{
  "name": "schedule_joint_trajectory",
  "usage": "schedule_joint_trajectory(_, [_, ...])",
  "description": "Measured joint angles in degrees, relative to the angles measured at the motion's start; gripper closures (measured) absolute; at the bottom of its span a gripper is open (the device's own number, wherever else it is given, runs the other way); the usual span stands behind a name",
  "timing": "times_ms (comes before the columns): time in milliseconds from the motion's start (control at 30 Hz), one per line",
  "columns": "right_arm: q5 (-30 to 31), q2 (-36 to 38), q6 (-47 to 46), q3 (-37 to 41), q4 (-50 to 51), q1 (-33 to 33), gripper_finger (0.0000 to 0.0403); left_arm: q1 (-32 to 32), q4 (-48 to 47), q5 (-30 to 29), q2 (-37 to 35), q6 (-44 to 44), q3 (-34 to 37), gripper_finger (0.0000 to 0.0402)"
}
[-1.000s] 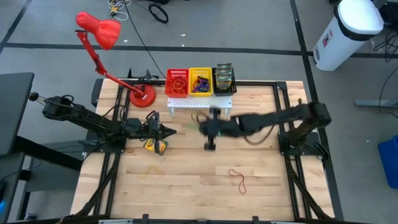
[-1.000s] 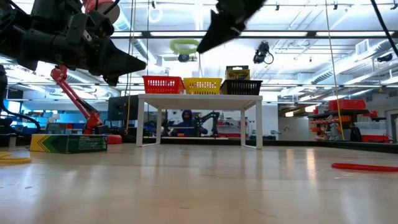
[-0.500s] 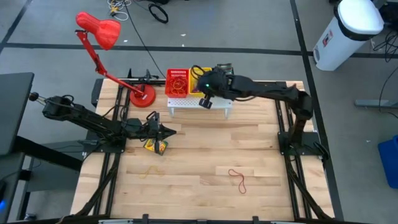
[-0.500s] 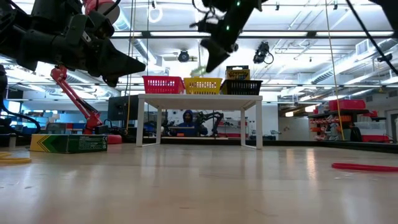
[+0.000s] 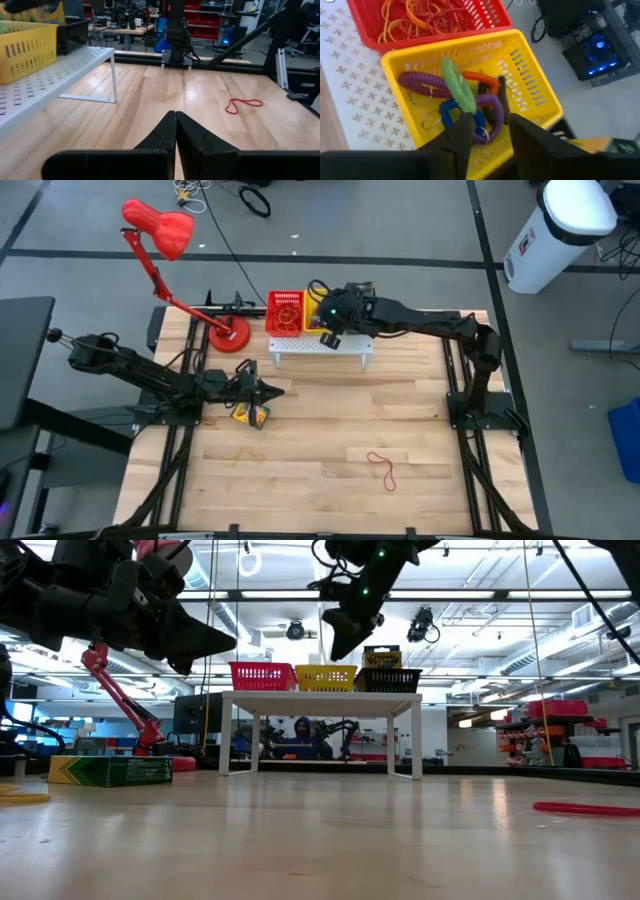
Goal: Pick & Place Office Desk Supplies
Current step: Put the green spring keychain into yellow bin, then put the yellow rubber band into the red bin on the shelf
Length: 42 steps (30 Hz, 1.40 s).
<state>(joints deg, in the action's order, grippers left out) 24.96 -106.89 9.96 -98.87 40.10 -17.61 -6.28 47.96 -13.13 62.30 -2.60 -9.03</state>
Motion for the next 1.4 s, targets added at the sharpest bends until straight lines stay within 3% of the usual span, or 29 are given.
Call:
schedule_joint_trajectory(133, [-0.5, 2.2, 0.5, 0.0, 1.2, 0.0, 0.0242, -0.1, -0.2, 1.3, 0.0, -0.1, -0.5, 0.039])
schedule_joint_trajectory(233, [-0.5, 4.9, 0.7, 0.2, 2.0, 0.8, 0.0243, -0.1, -0.2, 1.2, 0.0, 0.3, -0.5, 0.039])
schedule_joint_trajectory(333, [-1.8, 9.1, 1.1, 3.2, 0.7, 2.8, 0.0279, -0.1, -0.4, 1.1, 0.0, 0.1, -0.5, 0.039])
schedule_joint_trajectory(433, [-5.4, 14.4, 1.0, 10.7, -4.3, 5.2, 0.034, -0.1, -1.0, 1.1, 0.0, -0.6, -0.6, 0.039])
schedule_joint_trajectory(533, [-8.3, 19.9, 0.3, 20.6, -12.0, 7.9, 0.0392, -0.1, -1.4, 1.1, 0.0, -0.1, -0.6, 0.0391])
schedule_joint_trajectory(767, [-8.5, 28.4, -5.2, 43.1, -34.5, 14.6, 0.038, -0.1, -1.4, -0.4, 0.0, -0.3, -0.6, 0.0393])
schedule_joint_trajectory(900, [-9.2, 29.7, -5.2, 53.9, -52.1, 18.0, 0.0397, -0.1, -1.0, -4.0, 0.0, -0.4, -0.6, 0.0393])
schedule_joint_trajectory(1067, [-13.7, 29.9, -5.6, 64.1, -71.1, 20.4, 0.0382, -0.2, -1.8, -6.3, 0.0, -1.7, -1.0, 0.0394])
schedule_joint_trajectory(1200, [-14.0, 29.9, -5.2, 68.4, -77.5, 21.1, 0.038, -1.9, -8.4, -5.6, 0.0, -3.0, -4.8, 0.0394])
schedule_joint_trajectory(1400, [-14.1, 29.9, -4.8, 68.6, -77.4, 21.0, 0.0398, -7.2, -33.3, -5.1, 0.6, -7.7, -15.8, 0.0394])
